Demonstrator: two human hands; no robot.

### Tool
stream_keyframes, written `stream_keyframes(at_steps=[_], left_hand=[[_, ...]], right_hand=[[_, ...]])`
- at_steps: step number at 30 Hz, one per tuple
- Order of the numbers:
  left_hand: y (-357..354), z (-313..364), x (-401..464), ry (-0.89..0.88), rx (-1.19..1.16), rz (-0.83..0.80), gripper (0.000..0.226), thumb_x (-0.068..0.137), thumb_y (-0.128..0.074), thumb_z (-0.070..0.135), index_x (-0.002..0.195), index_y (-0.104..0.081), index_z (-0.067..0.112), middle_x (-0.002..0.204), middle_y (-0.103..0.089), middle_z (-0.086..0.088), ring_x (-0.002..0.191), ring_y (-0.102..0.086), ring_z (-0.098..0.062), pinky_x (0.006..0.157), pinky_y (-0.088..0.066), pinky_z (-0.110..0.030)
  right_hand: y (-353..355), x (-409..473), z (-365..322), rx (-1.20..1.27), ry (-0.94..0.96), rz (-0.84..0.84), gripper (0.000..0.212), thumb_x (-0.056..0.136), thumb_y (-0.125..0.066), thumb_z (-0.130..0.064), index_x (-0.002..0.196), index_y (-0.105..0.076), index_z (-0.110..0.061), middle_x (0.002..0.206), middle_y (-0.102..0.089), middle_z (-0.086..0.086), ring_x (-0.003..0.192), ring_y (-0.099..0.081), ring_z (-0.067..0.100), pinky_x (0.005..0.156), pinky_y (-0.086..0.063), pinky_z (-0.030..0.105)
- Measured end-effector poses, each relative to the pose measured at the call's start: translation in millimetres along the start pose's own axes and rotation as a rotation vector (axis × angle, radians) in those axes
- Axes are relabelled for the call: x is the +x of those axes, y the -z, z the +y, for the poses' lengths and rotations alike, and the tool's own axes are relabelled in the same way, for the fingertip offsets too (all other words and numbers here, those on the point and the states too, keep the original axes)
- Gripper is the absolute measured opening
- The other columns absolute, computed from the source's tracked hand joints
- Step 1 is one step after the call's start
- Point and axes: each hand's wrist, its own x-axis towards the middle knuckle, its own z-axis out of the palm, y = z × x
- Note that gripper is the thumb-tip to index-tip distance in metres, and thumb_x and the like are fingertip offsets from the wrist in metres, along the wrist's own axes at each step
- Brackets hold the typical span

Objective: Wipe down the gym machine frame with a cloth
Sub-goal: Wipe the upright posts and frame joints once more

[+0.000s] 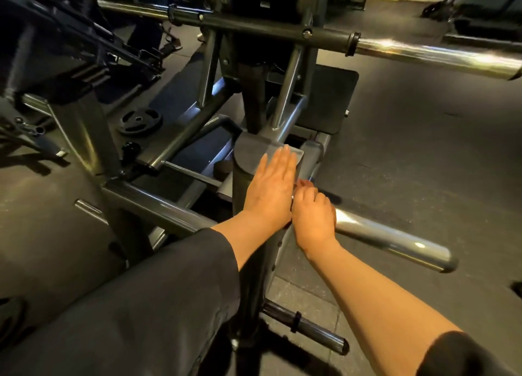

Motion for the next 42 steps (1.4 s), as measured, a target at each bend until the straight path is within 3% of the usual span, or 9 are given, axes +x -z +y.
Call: stream_keyframes(at_steps=[4, 10, 15, 17, 20, 26, 29, 35, 42], left_hand=[[-5, -3, 2, -0.014, 0.004, 0.023, 0.087, 0.095, -0.05, 0.034, 0.153, 0.008, 0.004, 0.161, 0.012, -0.015, 0.149, 0.012, -0.025, 0.12, 0.009, -0.04], [-17, -2, 5, -0.023, 0.115, -0.001, 0.111, 0.084, -0.066, 0.041, 0.151, 0.014, 0.003, 0.16, 0.015, -0.017, 0.148, 0.014, -0.028, 0.118, 0.012, -0.043], [-19, -4, -1, -0.08, -0.197, 0.149, 0.08, 0.094, -0.05, 0.026, 0.154, -0.001, 0.006, 0.162, 0.005, -0.012, 0.149, 0.009, -0.019, 0.12, 0.012, -0.04], [-35, -4, -28, -0.079, -0.451, 0.265, 0.075, 0.091, -0.052, 0.011, 0.154, -0.012, 0.008, 0.162, -0.004, -0.008, 0.15, 0.005, -0.013, 0.121, 0.008, -0.036], [-81, -2, -92, 0.272, -0.698, 0.307, 0.08, 0.087, -0.056, -0.001, 0.154, -0.016, 0.014, 0.162, -0.008, 0.0, 0.149, 0.0, -0.009, 0.123, -0.007, -0.038], [-157, 1, -172, 0.771, -0.896, -0.244, 0.071, 0.094, -0.057, 0.008, 0.153, -0.02, 0.016, 0.16, -0.019, -0.001, 0.147, -0.018, -0.016, 0.119, -0.018, -0.029], [-181, 0, -185, 0.907, -0.897, -0.402, 0.058, 0.093, -0.058, 0.013, 0.147, -0.035, 0.015, 0.149, -0.041, -0.003, 0.134, -0.042, -0.022, 0.108, -0.036, -0.03], [-244, 23, -181, 1.284, -1.018, -0.417, 0.048, 0.093, -0.055, 0.01, 0.14, -0.045, 0.013, 0.131, -0.056, -0.015, 0.119, -0.054, -0.03, 0.097, -0.041, -0.032], [-344, 73, -190, 1.565, -1.224, -0.33, 0.048, 0.095, -0.057, 0.014, 0.142, -0.047, 0.017, 0.136, -0.056, -0.007, 0.124, -0.052, -0.025, 0.098, -0.04, -0.028]], right_hand=[[-2, -2, -3, -0.142, -0.011, 0.046, 0.055, 0.09, -0.06, -0.021, 0.134, -0.039, 0.004, 0.126, -0.054, 0.021, 0.113, -0.058, 0.033, 0.096, -0.049, 0.04], [18, 30, 19, 0.256, 0.025, -0.252, 0.056, 0.089, -0.066, -0.026, 0.135, -0.04, -0.008, 0.129, -0.047, 0.013, 0.117, -0.052, 0.034, 0.091, -0.049, 0.045], [-18, -28, -1, 0.373, 0.028, 0.351, 0.066, 0.072, -0.077, 0.0, 0.133, -0.053, 0.002, 0.134, -0.056, 0.021, 0.125, -0.053, 0.037, 0.106, -0.044, 0.047], [-24, -54, -6, 0.546, 0.065, 0.427, 0.061, 0.067, -0.08, 0.004, 0.125, -0.062, -0.002, 0.127, -0.063, 0.016, 0.122, -0.057, 0.033, 0.1, -0.048, 0.044], [-39, -92, -15, 0.938, -0.166, 0.161, 0.042, 0.081, -0.064, 0.001, 0.116, -0.064, -0.022, 0.114, -0.068, -0.005, 0.105, -0.062, 0.014, 0.085, -0.051, 0.031], [-114, -96, -22, 1.302, -0.8, -0.359, 0.031, 0.082, -0.07, -0.023, 0.109, -0.06, -0.012, 0.096, -0.065, 0.005, 0.097, -0.063, 0.026, 0.084, -0.049, 0.036], [-161, -94, -27, 1.221, -0.739, -0.594, 0.041, 0.06, -0.075, -0.038, 0.094, -0.062, -0.018, 0.093, -0.067, 0.011, 0.09, -0.065, 0.03, 0.085, -0.054, 0.046], [-228, -78, -15, 1.182, -0.615, -0.849, 0.02, 0.083, -0.059, 0.006, 0.101, -0.062, 0.0, 0.09, -0.064, 0.018, 0.074, -0.06, 0.028, 0.063, -0.049, 0.033], [-321, -64, -22, 1.269, -0.516, -0.84, 0.022, 0.089, -0.055, 0.003, 0.11, -0.062, 0.001, 0.079, -0.062, 0.017, 0.06, -0.056, 0.025, 0.044, -0.044, 0.023]])
